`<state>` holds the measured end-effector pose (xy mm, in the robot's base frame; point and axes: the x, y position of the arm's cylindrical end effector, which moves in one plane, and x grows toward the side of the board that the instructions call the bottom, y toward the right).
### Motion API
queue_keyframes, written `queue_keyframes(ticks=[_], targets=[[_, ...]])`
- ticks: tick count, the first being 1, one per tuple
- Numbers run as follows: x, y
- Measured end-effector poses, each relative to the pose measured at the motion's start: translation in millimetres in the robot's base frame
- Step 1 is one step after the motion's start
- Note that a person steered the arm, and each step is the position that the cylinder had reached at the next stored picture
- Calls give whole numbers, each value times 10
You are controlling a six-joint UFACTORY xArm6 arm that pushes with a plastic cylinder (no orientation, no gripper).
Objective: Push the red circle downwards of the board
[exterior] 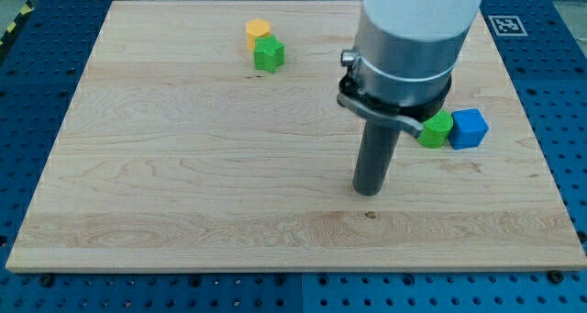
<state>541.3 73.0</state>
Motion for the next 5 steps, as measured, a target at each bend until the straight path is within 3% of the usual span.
queue_keyframes(ticks=[1, 3, 4, 5], targets=[[-206, -549], [-1033, -1059], [-1812, -1193], [-2390, -680]])
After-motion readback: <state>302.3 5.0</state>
